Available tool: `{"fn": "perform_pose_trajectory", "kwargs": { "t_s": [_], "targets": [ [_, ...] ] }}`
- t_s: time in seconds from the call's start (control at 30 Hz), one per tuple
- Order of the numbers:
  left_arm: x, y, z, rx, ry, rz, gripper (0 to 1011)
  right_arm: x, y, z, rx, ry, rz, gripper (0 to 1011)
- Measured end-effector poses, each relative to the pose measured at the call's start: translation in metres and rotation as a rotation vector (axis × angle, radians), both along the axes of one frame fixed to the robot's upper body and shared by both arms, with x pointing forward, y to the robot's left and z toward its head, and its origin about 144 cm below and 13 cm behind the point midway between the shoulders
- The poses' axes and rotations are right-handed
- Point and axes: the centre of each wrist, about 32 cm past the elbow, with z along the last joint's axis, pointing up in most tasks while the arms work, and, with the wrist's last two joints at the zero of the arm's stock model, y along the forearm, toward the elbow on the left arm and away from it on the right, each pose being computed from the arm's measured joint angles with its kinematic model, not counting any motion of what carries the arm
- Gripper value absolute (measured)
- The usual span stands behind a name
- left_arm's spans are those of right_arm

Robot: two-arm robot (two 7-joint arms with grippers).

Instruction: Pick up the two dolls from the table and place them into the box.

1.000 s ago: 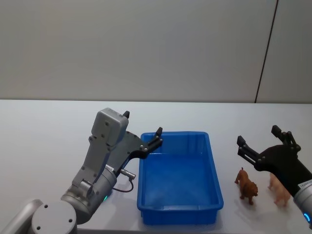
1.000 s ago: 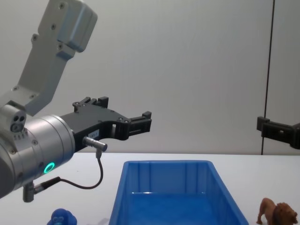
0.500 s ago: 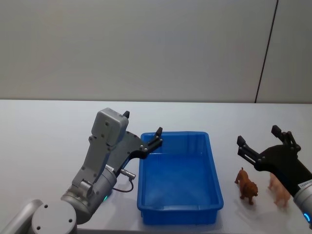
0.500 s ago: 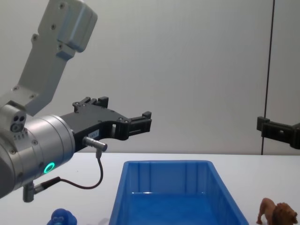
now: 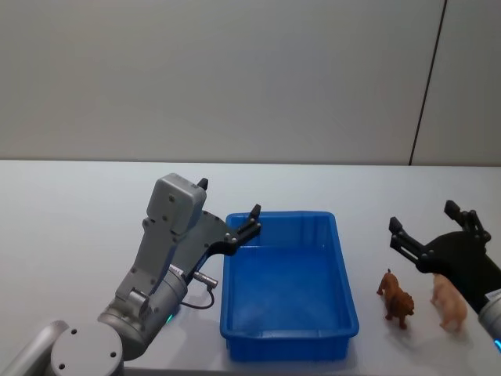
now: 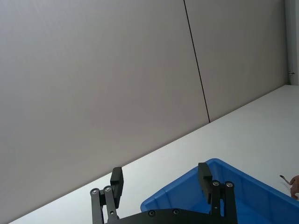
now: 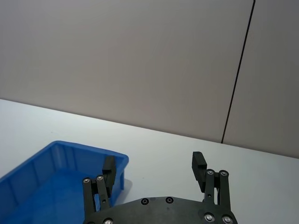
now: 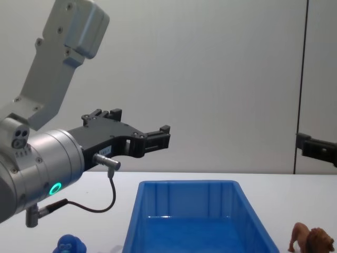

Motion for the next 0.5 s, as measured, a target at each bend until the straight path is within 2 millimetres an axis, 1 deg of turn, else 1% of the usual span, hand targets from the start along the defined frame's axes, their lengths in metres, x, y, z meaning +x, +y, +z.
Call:
{"fn": "perform_pose_trajectory", "kwargs": {
  "t_s": [0.5],
  "targets": [
    [0.000, 0.000, 0.000, 0.000, 0.000, 0.000, 1002, -0.001, -0.027, -0.009, -0.094, 0.074, -0.066, 1001]
  ]
}}
